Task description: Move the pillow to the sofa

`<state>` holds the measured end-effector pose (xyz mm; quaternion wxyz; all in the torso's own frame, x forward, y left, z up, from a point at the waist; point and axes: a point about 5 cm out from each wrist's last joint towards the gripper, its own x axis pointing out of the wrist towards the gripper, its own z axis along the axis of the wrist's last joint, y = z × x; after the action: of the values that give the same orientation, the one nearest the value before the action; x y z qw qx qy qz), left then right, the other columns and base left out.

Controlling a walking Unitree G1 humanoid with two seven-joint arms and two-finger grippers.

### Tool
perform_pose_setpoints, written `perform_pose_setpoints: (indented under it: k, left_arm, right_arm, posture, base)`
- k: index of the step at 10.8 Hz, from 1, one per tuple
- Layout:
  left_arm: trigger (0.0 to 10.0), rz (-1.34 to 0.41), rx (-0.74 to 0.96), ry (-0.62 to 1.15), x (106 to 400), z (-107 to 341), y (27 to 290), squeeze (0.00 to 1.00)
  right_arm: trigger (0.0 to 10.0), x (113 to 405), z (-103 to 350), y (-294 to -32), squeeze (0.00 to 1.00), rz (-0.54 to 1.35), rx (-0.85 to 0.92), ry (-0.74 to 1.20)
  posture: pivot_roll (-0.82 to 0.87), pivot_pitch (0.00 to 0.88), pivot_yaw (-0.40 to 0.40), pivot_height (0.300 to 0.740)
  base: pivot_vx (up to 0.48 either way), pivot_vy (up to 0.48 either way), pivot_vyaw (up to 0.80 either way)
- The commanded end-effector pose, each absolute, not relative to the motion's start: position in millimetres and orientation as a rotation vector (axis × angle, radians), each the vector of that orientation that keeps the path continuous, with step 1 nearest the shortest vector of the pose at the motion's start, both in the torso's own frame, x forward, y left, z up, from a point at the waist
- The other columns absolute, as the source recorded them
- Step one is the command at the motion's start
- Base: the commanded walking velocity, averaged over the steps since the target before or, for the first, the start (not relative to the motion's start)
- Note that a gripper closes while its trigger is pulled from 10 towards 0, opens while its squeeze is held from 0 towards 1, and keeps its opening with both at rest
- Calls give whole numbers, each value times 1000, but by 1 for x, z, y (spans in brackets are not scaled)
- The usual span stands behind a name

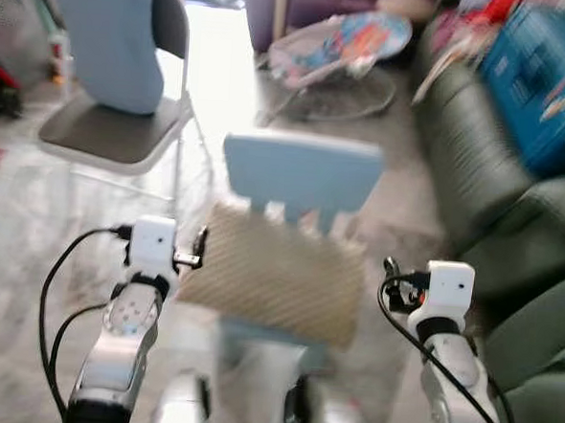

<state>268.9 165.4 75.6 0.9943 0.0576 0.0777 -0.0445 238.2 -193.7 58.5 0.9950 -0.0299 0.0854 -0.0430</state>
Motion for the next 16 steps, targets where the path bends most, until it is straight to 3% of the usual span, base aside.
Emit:
perform_pose_setpoints:
  k: [1, 9, 12, 14, 16]
  left_arm:
    - [10000, -116, 145, 149, 271, 80, 164, 0]
    - [10000, -62, 184, 140, 258, 79, 176, 0]
    - [10000, -96, 218, 162, 247, 75, 173, 0]
    - [10000, -77, 219, 139, 257, 83, 174, 0]
    - [10000, -62, 234, 127, 262, 88, 180, 0]
  right_arm:
    - [10000, 236, 60, -200, 0, -126, -49, 160]
    - [10000, 245, 74, -193, 0, -38, -36, 157]
    - [10000, 244, 79, -190, 0, -29, -21, 147]
    - [10000, 246, 81, -189, 0, -25, -6, 141]
    - [10000, 247, 82, -189, 0, -21, -6, 143]
  posture:
    - [-22, 125, 32, 660]
    - [1, 158, -84, 660]
    - [-20, 186, -61, 625]
    - [-20, 198, -60, 590]
    - [-19, 205, -62, 590]
  base:
    - [0, 0, 0]
    - [0, 0, 0]
    - [0, 0, 0]
    - [0, 0, 0]
    - [0, 0, 0]
